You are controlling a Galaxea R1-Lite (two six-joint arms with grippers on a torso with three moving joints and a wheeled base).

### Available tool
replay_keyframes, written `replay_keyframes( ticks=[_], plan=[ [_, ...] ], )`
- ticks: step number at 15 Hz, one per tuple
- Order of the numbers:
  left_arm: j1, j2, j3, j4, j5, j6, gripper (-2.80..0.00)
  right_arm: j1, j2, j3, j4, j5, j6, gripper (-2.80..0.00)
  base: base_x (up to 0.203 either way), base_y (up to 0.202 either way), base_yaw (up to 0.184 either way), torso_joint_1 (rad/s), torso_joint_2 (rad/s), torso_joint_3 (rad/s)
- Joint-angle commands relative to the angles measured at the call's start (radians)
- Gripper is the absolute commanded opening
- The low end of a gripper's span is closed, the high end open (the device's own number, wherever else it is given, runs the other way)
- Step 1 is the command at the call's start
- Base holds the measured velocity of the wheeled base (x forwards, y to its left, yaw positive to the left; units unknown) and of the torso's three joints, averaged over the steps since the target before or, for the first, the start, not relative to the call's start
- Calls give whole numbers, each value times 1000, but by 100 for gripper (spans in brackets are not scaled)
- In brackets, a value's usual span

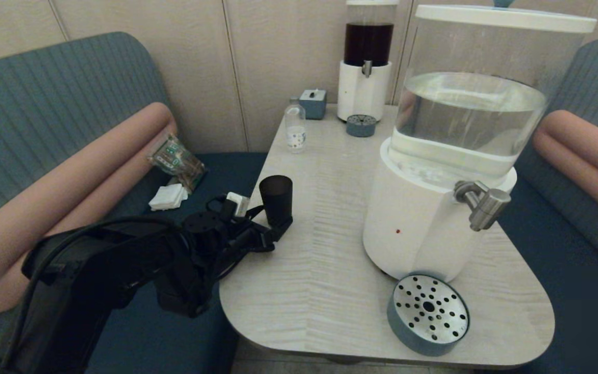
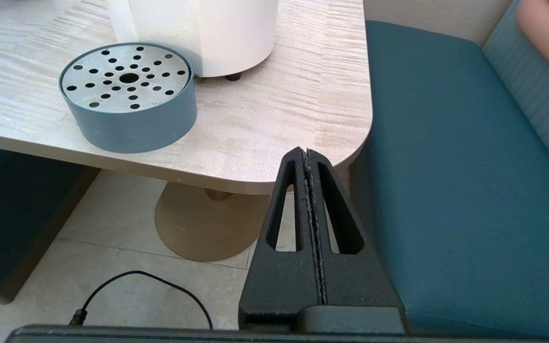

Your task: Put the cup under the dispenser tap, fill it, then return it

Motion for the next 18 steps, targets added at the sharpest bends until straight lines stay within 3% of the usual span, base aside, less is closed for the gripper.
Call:
replay_keyframes(
  ticks=[1,9,18],
  plan=[
    [-9,-77,106,-9,-2,0,0,1,-1,2,0,0,-1,-280,0,0,0,0,0,0],
    [-76,-398,492,-9,-4,1,0,1,-1,0,0,0,-1,-280,0,0,0,0,0,0],
    [-115,-968,824,-9,2,-6,0,1,-1,1,0,0,-1,-280,0,0,0,0,0,0]
  ],
)
